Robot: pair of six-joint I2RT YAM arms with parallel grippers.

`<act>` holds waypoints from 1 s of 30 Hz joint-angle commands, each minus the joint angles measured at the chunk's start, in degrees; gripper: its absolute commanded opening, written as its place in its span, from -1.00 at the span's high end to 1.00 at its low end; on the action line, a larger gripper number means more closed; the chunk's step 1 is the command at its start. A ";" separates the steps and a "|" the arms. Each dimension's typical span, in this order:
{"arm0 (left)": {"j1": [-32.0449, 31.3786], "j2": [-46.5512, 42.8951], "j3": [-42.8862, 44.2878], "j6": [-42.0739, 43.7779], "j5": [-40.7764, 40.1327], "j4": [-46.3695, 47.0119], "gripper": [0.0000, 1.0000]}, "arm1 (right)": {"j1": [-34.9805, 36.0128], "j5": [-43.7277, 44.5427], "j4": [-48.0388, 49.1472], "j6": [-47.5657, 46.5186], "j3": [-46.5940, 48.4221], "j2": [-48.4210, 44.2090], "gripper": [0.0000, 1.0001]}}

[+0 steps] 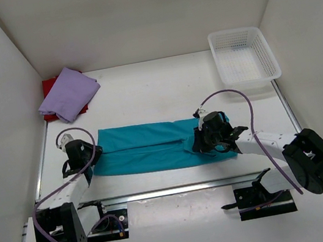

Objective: Fold and stack the t-shirts
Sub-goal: Fold the other side of the tshirt into a rectangle

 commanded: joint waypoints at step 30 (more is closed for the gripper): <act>-0.34 4.33 -0.53 0.28 -0.12 0.82 0.19 | -0.56 -1.20 4.07 0.70 -1.04 -2.10 1.00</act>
